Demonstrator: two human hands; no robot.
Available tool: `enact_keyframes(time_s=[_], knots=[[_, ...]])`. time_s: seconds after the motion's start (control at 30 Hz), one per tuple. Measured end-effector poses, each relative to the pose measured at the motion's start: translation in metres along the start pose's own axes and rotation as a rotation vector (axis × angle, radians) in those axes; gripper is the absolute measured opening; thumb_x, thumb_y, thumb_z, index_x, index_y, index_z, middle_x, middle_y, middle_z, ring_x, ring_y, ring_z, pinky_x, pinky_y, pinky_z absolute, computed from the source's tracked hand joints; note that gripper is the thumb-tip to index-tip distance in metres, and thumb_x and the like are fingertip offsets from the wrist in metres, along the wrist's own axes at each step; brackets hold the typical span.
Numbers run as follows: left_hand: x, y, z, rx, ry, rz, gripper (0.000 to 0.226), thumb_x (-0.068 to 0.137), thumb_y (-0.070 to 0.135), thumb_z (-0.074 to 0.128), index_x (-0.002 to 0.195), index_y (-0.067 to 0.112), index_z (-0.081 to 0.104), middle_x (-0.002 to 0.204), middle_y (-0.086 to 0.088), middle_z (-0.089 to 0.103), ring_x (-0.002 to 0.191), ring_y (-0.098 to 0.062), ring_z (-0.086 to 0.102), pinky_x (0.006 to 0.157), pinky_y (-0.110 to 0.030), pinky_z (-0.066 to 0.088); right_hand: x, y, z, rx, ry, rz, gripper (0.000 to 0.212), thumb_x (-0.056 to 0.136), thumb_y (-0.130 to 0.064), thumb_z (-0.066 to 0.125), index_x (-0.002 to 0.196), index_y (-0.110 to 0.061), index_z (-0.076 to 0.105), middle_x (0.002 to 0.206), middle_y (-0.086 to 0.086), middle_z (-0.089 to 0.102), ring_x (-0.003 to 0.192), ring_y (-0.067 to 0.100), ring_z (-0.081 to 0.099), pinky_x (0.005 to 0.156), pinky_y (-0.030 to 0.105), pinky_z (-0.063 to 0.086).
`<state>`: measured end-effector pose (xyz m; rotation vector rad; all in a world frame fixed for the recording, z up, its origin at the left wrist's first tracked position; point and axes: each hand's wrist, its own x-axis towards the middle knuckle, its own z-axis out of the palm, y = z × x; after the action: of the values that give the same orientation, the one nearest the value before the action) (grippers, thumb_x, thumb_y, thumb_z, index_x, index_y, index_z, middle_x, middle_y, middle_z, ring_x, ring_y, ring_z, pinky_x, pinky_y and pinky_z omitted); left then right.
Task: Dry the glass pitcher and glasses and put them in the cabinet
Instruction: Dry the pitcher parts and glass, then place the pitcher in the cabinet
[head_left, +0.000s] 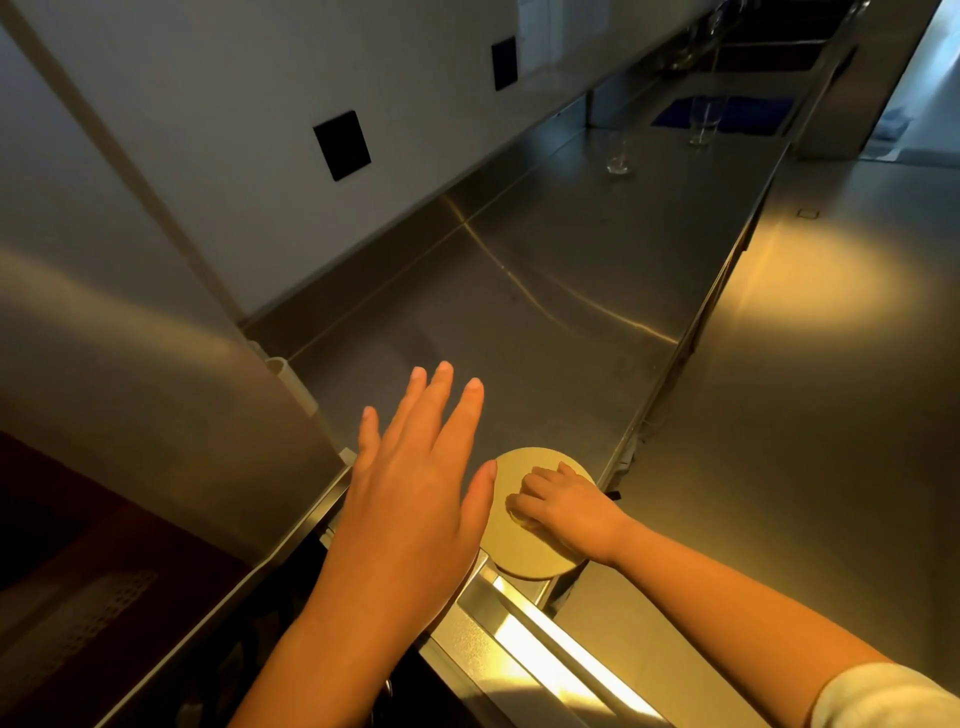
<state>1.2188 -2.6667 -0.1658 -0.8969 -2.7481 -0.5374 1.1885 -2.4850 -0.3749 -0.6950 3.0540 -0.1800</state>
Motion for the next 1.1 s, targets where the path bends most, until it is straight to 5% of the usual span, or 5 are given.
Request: enact_keyframes(time_s=[0.33, 0.43, 0.63, 0.83, 1.1], knots=[[0.001, 0.005, -0.009, 0.094, -0.133, -0.112, 0.057, 0.095, 0.042, 0.030, 0.123, 0.041, -0.020, 0.131, 0.021, -0.027, 0.123, 0.001, -0.028, 0.100, -0.027, -0.018, -0.005, -0.008, -0.003, 0.036, 0.070, 0.037, 0.046, 0.068, -0.028, 0.080, 0.109, -0.020, 0.061, 0.081, 0.005, 0.057, 0.069, 0.016, 0.055, 0.055, 0.024, 0.045], [0.001, 0.007, -0.009, 0.092, -0.149, -0.120, 0.057, 0.095, 0.042, 0.029, 0.121, 0.041, -0.021, 0.131, 0.021, -0.028, 0.123, 0.001, -0.029, 0.100, -0.028, -0.018, -0.007, -0.008, -0.006, 0.171, 0.022, 0.105, 0.040, 0.093, -0.041, 0.047, 0.127, -0.020, 0.045, 0.107, 0.011, 0.053, 0.092, 0.023, 0.052, 0.074, 0.029, 0.046], [0.002, 0.007, -0.009, 0.100, -0.166, -0.140, 0.057, 0.095, 0.042, 0.030, 0.122, 0.041, -0.021, 0.131, 0.021, -0.027, 0.123, 0.001, -0.028, 0.100, -0.028, -0.017, -0.005, -0.014, -0.010, 0.395, -0.051, 0.214, 0.032, 0.098, -0.041, 0.034, 0.119, -0.020, 0.045, 0.109, 0.004, 0.048, 0.095, 0.014, 0.046, 0.082, 0.025, 0.041], [0.005, 0.009, -0.009, 0.082, -0.160, -0.136, 0.057, 0.095, 0.041, 0.031, 0.123, 0.041, -0.018, 0.139, 0.021, -0.022, 0.123, 0.001, -0.027, 0.100, -0.027, -0.017, 0.000, -0.013, -0.006, 0.461, -0.046, 0.281, 0.029, 0.093, -0.051, 0.036, 0.096, -0.023, 0.044, 0.097, -0.001, 0.051, 0.082, 0.010, 0.047, 0.076, 0.024, 0.042], [0.008, 0.010, -0.007, 0.132, -0.204, -0.143, 0.060, 0.096, 0.041, 0.029, 0.143, 0.035, -0.008, 0.153, 0.011, -0.015, 0.124, -0.001, -0.028, 0.100, -0.029, -0.017, 0.001, -0.017, -0.026, 0.576, 0.010, 0.437, 0.042, 0.089, -0.057, 0.037, 0.101, -0.018, 0.049, 0.093, 0.003, 0.054, 0.080, 0.016, 0.054, 0.075, 0.034, 0.048]])
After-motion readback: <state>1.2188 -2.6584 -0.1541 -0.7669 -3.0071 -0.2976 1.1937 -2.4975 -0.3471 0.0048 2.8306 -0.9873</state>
